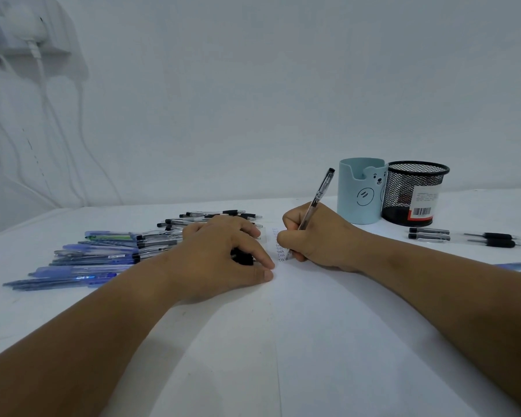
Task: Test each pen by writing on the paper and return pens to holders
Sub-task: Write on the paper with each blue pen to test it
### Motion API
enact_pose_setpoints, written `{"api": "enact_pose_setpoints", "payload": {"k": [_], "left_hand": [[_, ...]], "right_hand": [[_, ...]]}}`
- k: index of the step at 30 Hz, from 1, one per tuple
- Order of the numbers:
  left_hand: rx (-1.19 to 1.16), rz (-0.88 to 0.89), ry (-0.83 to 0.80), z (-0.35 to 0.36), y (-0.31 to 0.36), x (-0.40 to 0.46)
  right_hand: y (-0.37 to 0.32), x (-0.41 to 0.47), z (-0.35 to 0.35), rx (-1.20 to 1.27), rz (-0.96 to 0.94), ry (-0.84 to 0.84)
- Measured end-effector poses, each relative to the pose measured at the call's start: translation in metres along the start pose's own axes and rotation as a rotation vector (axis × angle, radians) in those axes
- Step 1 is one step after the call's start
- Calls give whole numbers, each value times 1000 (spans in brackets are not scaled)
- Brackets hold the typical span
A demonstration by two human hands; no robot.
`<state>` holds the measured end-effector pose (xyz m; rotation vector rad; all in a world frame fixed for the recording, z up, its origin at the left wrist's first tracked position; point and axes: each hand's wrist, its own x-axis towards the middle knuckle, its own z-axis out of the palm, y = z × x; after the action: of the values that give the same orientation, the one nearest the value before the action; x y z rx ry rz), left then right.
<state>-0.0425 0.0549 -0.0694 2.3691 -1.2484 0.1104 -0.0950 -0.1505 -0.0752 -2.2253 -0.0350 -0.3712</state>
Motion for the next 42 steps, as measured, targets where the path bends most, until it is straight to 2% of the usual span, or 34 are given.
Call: {"api": "enact_pose_setpoints", "payload": {"k": [12, 16, 19, 22, 28, 36, 42], "left_hand": [[1, -4, 3, -1, 1, -1], [12, -17, 10, 0, 3, -2], [16, -36, 35, 1, 5, -2], [15, -53, 47, 3, 7, -3], [16, -54, 43, 4, 8, -3], [38, -53, 51, 5, 8, -4], [-26, 102, 226, 9, 15, 3]], "right_hand": [[1, -2, 0, -30, -37, 28], [-1, -1, -2, 173, -23, 153], [-7, 2, -10, 219, -82, 255], [-12, 0, -16, 318, -76, 266], [-3, -6, -16, 84, -135, 316], [-3, -9, -17, -101, -153, 278], [-22, -12, -43, -207, -121, 175]]}}
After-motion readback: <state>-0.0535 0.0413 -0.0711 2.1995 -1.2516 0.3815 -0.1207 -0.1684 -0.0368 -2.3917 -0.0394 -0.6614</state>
